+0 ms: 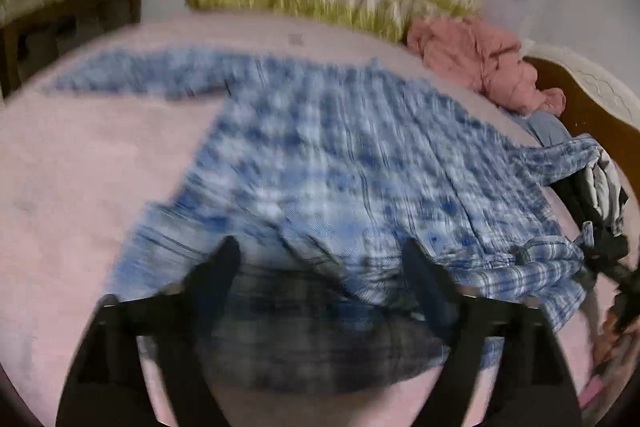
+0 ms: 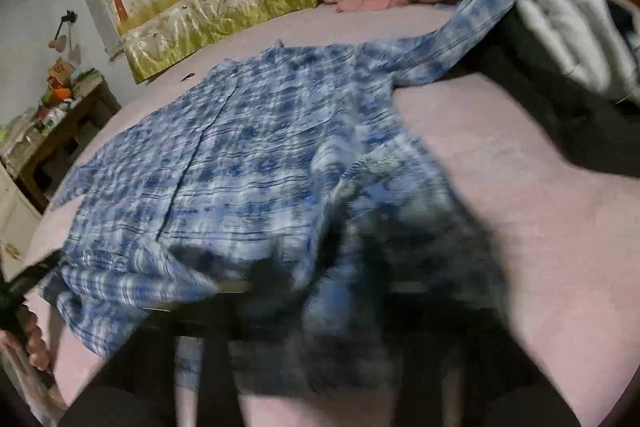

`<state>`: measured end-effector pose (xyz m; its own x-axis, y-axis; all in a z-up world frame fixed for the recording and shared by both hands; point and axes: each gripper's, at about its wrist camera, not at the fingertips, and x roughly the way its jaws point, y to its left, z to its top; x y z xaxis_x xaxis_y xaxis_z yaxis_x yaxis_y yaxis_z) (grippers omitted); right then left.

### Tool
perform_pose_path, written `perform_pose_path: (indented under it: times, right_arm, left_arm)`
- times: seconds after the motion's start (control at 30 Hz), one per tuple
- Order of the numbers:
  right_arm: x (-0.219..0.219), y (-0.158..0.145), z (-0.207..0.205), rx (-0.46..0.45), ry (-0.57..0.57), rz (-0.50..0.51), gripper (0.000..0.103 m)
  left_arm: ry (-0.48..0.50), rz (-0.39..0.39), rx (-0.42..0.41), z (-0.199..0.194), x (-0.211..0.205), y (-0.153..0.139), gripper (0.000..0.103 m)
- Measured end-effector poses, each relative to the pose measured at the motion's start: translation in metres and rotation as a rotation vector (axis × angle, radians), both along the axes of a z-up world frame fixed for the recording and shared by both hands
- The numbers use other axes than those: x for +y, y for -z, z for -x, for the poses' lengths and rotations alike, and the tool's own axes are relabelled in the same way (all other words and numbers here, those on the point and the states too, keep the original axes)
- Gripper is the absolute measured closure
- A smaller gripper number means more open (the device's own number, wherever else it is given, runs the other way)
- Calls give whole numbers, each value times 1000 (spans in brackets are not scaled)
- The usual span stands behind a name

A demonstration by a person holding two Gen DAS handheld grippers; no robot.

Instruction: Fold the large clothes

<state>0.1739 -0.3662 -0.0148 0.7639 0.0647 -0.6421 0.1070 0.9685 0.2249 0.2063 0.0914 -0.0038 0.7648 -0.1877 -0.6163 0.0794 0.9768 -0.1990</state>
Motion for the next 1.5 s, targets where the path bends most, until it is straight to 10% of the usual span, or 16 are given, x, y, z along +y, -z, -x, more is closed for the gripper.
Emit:
perform_pose_path:
  times: [0.23,0.5,0.57,0.6,0.63,0.67,0.77,0.9,1.03,1.17,1.23,1.27,1.33,1.37,1.5]
  right_arm:
    - [-14,-31,35,-87,18,146,17]
    - [-48,4,-14,74,43,125,21]
    - [-50,12,-20,92,7,67,59]
    - [-49,10,-18,67,17,71,100]
    - [-49,7,-13,22,35,82,99]
    - [-49,-2,-2,-61,58,94,99]
    - [-50,-22,22,-208,144,126,99]
    - [-60,-9,-8,-50,232,224,101]
    - [-71,12,-17,32,172,132,101]
    - [-55,-4,15,-59,121,159,101]
    - [-45,-9,25,-75,88,149,97]
    - [-41,-11,28,-77,73,141,90]
    - [-33,-14,35,-76,51,122,29]
    - [-30,-14,39,-85,47,114,19]
    - [-31,-5,40,-58,45,89,20]
  left_arm:
    - [-162,-129,-176,43,39,-26,0]
    - [-167,-174,78,-6,66,20,2]
    - [-92,-152,103,-10,58,25,35]
    - [-51,-148,102,-10,53,25,52]
    - [-28,-162,95,-9,47,24,93]
    - [-29,-191,63,-6,44,20,100]
    - [-99,-180,-107,14,47,-6,100]
    - [-142,-200,-51,-7,51,-3,100]
    - [-104,-174,122,-31,55,29,91]
    - [-97,-183,-13,-4,51,8,27]
    - [-103,-216,-66,8,46,1,21]
    - [-88,-223,-75,12,42,-1,17]
    - [-69,-236,-77,20,36,-3,3]
    - [-72,-246,-76,23,35,-2,0]
    - [-99,-229,-35,19,40,13,0]
